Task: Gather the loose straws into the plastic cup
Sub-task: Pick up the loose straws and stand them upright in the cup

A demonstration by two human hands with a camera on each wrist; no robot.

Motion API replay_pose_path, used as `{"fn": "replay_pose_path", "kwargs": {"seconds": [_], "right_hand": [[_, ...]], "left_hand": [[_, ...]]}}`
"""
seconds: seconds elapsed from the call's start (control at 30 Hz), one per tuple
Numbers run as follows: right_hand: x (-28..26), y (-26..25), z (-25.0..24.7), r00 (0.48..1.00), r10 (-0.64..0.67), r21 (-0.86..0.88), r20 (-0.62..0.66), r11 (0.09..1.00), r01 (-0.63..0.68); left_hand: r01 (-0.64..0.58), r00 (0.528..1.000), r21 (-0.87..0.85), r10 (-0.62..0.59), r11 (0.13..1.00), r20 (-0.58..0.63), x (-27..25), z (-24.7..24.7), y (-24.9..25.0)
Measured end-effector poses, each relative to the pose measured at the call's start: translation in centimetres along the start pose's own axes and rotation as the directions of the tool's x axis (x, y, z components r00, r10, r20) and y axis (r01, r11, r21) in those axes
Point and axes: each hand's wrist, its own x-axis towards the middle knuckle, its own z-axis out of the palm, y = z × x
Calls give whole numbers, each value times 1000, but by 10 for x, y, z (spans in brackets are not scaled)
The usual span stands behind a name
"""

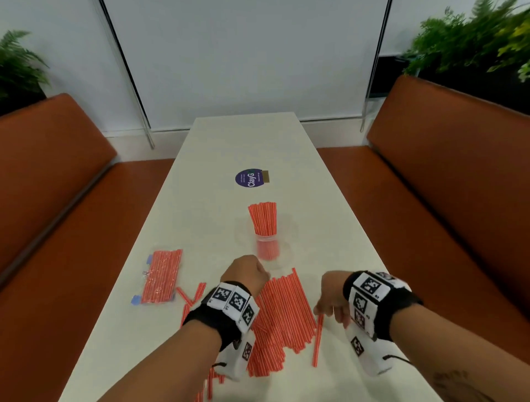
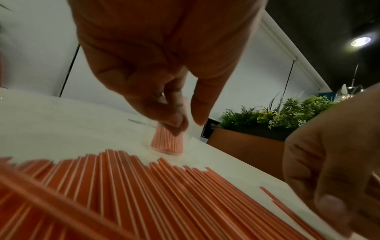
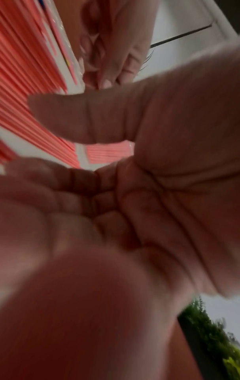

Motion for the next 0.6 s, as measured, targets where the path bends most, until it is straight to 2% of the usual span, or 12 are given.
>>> {"fn": "replay_pose_path", "kwargs": {"seconds": [0.07, 0.17, 0.4, 0.5, 0.6], "right_hand": [[-5, -3, 16, 999, -11, -42, -33, 999, 9], [-8, -9, 27, 987, -30, -105, -158, 994, 13], [6, -16, 22, 923, 46, 130, -381, 992, 4], [12, -27, 23, 918, 57, 185, -393, 983, 18], [15, -42, 26, 933, 12, 88, -360, 996, 22]], "left_hand": [[-1, 998, 23, 0, 1000, 55, -8, 10, 2], [-35, 994, 9, 33, 999, 107, -18, 20, 2], [-48, 994, -7, 49, 999, 102, -33, 26, 0], [-26, 998, 18, 25, 999, 66, -34, 29, -3], [-8, 999, 23, 7, 1000, 47, -33, 33, -7]]}}
